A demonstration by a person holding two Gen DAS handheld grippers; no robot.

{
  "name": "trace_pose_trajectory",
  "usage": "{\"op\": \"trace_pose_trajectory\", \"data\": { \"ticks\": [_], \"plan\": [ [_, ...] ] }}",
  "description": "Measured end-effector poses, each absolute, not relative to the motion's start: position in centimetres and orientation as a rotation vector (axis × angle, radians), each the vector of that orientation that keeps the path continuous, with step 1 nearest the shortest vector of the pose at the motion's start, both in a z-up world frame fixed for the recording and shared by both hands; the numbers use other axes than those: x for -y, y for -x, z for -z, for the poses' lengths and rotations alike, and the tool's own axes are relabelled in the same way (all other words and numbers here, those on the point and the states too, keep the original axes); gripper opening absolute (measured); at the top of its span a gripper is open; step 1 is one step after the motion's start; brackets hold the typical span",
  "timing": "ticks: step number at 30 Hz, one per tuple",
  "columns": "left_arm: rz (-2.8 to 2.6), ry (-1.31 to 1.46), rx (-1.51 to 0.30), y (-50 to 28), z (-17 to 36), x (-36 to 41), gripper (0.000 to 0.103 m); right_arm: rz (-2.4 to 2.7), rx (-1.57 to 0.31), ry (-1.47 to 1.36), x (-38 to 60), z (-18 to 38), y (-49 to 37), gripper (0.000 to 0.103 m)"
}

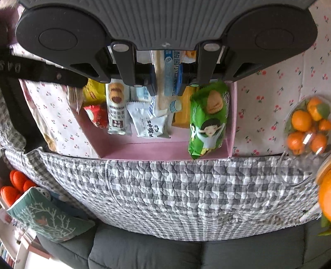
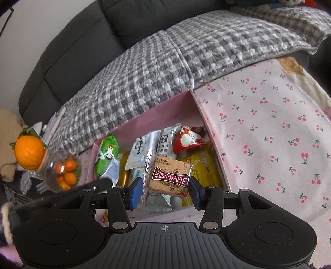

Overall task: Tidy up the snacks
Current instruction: 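Carry the milk-bread stick and pastry over the pink box with both tools, then lower both snacks into the box and open both tools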

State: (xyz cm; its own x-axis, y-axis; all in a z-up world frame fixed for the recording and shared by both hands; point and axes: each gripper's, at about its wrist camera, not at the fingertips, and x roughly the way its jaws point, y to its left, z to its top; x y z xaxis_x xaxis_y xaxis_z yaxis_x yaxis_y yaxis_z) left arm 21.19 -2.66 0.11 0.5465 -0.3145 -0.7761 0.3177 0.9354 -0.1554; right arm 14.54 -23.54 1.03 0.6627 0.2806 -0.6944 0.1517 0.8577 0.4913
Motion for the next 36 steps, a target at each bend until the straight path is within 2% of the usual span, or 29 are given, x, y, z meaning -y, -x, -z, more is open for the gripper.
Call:
{"op": "trace_pose_trajectory", "data": {
  "ticks": [6,8,10,12,14,16,26,36],
  "plan": [
    [0.364,0.005,-0.883,-22.4,0.4,3.3,0.010,-0.114,-0.860,-0.532,23.6,-1.0,-14.9,0.051],
    [0.359,0.016,-0.864,-22.7,0.4,3.5,0.011,-0.111,-0.863,-0.549,23.9,-1.0,-15.0,0.057],
    [0.355,0.034,-0.861,-22.8,0.4,3.5,0.015,-0.102,-0.865,-0.558,24.1,-0.9,-15.0,0.060],
    [0.360,0.042,-0.865,-22.9,0.5,3.5,0.025,-0.099,-0.865,-0.570,24.4,-0.8,-15.0,0.063],
    [0.360,0.032,-0.862,-22.7,0.5,3.6,0.026,-0.091,-0.862,-0.581,24.6,-0.9,-15.0,0.067],
    [0.361,0.018,-0.859,-22.4,0.5,3.7,0.027,-0.089,-0.859,-0.583,24.6,-1.0,-15.0,0.067],
    [0.360,-0.001,-0.860,-21.1,-0.4,3.1,0.050,-0.104,-0.850,-0.569,24.0,-1.8,-14.5,0.068],
    [0.363,0.009,-0.868,-18.4,-1.4,1.8,0.068,-0.079,-0.877,-0.557,23.8,-2.7,-13.3,0.077]
  ]
}}
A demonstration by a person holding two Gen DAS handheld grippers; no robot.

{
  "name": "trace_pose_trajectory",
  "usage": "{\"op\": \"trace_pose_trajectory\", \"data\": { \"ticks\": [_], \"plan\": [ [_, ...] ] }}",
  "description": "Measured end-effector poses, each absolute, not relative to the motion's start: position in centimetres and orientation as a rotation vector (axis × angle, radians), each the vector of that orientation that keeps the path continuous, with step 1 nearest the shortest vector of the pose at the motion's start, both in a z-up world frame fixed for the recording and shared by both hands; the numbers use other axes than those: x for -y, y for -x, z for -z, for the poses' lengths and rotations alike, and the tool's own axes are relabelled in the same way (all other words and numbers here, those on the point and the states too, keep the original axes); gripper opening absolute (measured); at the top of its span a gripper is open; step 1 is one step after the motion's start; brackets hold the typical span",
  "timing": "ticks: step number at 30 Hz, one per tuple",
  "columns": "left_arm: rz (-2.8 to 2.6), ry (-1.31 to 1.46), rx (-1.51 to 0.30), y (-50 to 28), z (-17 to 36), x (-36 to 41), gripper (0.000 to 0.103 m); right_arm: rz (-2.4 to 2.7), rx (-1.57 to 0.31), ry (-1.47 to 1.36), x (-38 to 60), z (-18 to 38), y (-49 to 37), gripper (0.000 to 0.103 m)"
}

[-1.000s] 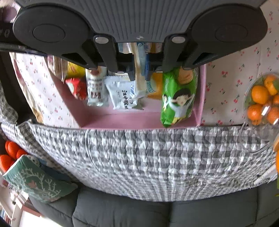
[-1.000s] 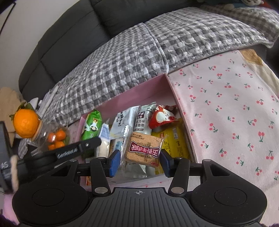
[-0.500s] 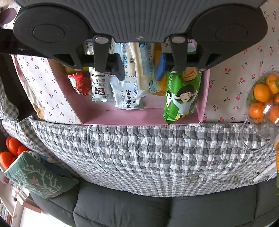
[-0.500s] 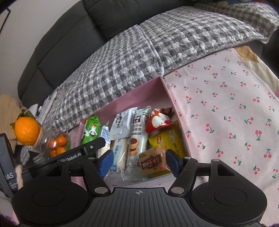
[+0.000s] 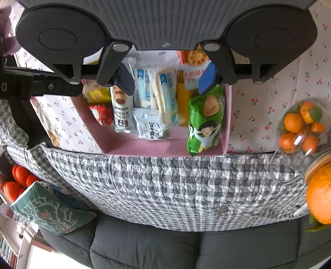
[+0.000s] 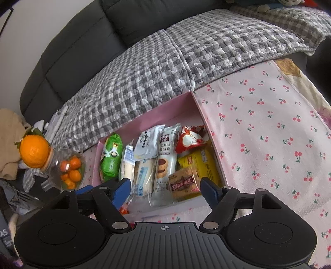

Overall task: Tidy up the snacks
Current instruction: 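Lower both snacks into the box and open both tools, then withdraw both tools toward the pink wafer and silver packet left on the cloth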

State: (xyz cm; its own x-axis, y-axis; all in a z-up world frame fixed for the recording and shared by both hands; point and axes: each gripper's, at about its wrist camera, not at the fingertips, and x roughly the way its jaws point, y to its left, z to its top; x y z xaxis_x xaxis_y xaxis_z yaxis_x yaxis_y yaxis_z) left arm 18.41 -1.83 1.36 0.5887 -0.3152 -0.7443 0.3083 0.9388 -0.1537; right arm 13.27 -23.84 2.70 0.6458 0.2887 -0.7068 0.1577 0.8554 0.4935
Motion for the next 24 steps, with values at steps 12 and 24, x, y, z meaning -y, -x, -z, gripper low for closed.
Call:
{"op": "trace_pose_trajectory", "data": {
  "ticks": [12,24],
  "plan": [
    [0.320,0.003,-0.902,-15.1,-2.0,-0.3,0.093,-0.090,-0.965,-0.485,21.7,-2.9,-11.3,0.086],
    [0.315,-0.038,-0.929,-12.2,-0.4,-3.0,0.099,-0.103,-1.033,-0.419,20.1,-2.1,-9.4,0.087]
  ]
}}
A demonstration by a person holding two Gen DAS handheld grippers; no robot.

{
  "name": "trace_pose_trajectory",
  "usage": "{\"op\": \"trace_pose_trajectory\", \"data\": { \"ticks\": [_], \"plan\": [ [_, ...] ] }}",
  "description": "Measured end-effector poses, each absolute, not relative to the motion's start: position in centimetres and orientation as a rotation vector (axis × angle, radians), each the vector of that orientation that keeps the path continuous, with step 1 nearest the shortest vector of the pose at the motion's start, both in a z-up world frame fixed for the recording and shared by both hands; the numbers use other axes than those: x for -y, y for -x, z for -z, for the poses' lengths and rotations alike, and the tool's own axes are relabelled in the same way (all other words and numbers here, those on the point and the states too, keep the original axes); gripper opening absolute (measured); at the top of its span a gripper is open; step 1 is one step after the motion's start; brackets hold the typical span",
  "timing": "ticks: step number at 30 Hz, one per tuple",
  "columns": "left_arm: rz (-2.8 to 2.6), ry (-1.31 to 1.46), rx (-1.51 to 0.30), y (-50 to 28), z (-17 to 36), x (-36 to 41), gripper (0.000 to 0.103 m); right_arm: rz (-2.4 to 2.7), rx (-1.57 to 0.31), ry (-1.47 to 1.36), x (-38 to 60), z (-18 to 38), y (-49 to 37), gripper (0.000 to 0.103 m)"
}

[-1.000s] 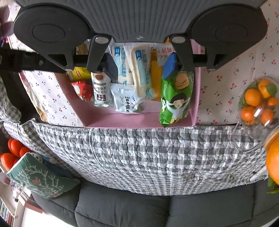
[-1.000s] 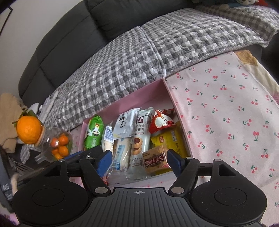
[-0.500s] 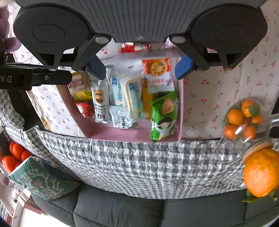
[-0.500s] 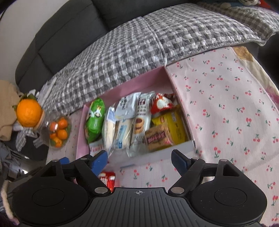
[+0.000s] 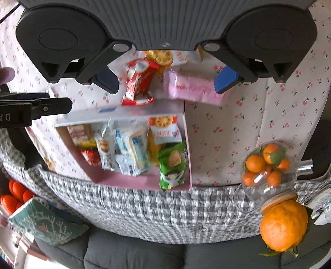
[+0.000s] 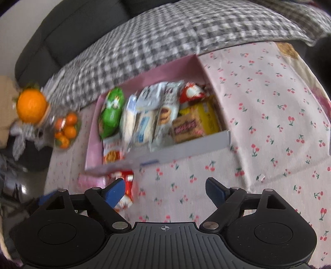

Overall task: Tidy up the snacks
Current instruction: 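Withdraw both tools toward the pink wafer and silver packet left on the cloth, then grasp the pink wafer with the left tool while the right tool grasps the silver packet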

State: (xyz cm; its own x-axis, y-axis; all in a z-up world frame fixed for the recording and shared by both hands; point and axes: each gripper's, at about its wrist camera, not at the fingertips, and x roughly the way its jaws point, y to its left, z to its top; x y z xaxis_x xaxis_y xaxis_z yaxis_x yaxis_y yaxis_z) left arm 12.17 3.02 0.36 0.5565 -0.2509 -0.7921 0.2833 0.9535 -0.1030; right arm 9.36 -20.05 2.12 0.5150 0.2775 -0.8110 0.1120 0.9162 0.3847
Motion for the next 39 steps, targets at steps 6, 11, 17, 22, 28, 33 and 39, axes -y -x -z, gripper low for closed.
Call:
{"op": "trace_pose_trajectory", "data": {
  "ticks": [6,11,17,22,28,33,39],
  "plan": [
    [0.329,-0.079,-0.912,-11.4,0.0,-4.4,0.099,-0.189,-1.042,-0.316,17.8,-2.3,-7.8,0.087],
    [0.349,-0.068,-0.904,-10.7,0.6,-5.6,0.099,-0.291,-0.997,-0.240,16.8,-2.0,-6.4,0.087],
    [0.388,-0.085,-0.864,-9.5,1.7,-6.9,0.100,-0.426,-0.936,-0.092,16.0,-1.1,-4.3,0.087],
    [0.408,-0.070,-0.848,-8.9,2.5,-7.9,0.100,-0.554,-0.900,0.027,14.8,-0.6,-2.4,0.087],
    [0.409,-0.070,-0.822,-8.6,3.2,-8.3,0.100,-0.646,-0.932,0.216,12.5,1.3,-0.5,0.087],
    [0.404,-0.106,-0.785,-8.8,3.7,-7.9,0.102,-0.664,-0.955,0.297,11.7,2.5,-0.1,0.087],
    [0.375,-0.172,-0.780,-9.6,4.6,-7.0,0.102,-0.643,-0.960,0.367,10.9,3.4,-0.6,0.087]
  ]
}}
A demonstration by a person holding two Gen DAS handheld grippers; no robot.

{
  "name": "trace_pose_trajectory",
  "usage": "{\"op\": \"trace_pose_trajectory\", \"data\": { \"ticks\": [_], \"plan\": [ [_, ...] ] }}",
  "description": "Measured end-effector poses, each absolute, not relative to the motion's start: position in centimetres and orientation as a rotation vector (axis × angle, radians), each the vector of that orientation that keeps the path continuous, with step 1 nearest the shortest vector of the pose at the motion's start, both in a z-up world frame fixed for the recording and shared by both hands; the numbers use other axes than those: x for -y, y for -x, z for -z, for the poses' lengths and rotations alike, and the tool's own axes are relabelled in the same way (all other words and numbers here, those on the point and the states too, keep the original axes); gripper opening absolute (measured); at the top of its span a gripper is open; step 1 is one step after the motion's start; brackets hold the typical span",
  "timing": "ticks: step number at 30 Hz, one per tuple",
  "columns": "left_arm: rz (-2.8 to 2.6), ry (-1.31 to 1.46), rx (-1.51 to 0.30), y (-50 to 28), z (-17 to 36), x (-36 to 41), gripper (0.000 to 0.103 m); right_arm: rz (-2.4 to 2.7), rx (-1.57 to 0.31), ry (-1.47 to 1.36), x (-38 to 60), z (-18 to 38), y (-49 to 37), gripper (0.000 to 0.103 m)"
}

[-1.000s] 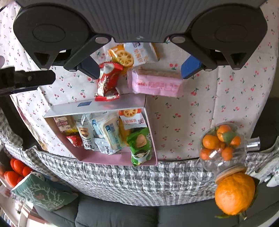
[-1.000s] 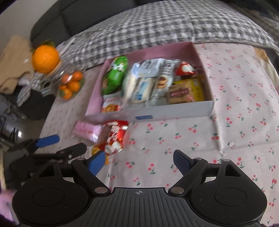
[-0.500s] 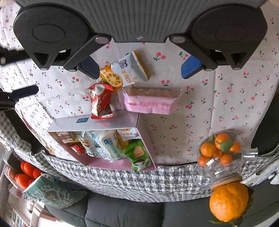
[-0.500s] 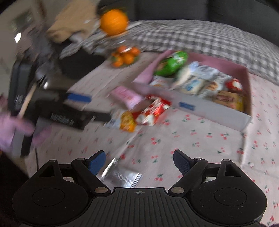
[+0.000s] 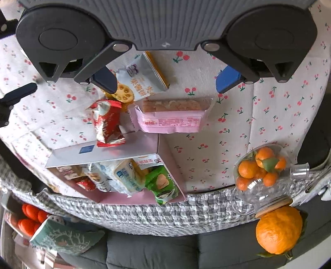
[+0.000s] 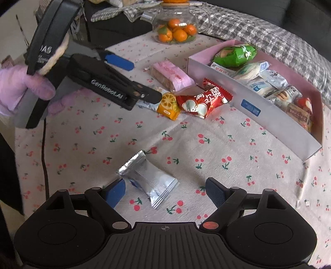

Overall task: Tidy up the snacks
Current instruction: 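Grasp the pink wafer with the left tool while the right tool grasps the silver packet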

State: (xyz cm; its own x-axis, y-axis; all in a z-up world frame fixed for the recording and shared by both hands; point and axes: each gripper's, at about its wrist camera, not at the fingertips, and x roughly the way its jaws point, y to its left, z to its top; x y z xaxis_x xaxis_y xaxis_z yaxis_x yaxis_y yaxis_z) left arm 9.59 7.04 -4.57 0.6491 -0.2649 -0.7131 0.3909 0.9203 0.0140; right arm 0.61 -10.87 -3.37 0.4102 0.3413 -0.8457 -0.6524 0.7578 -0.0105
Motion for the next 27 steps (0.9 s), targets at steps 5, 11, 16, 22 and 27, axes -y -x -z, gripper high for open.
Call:
{"op": "trace_pose_trajectory", "data": {
  "ticks": [5,11,16,22,27],
  "plan": [
    [0.320,-0.146,-0.778,-10.4,4.7,-6.6,0.102,-0.629,-0.936,0.406,10.2,3.8,-1.0,0.087],
    [0.288,-0.171,-0.747,-11.3,4.8,-5.4,0.102,-0.632,-0.919,0.410,9.5,3.6,-1.4,0.081],
    [0.269,-0.191,-0.734,-11.9,5.1,-4.8,0.102,-0.668,-0.910,0.440,8.9,3.5,-1.1,0.070],
    [0.271,-0.207,-0.741,-12.4,5.6,-4.5,0.102,-0.693,-0.907,0.450,8.8,3.1,-0.9,0.039],
    [0.285,-0.214,-0.741,-12.5,5.5,-4.4,0.097,-0.696,-0.923,0.421,9.2,2.7,-1.2,0.025]
  ]
}}
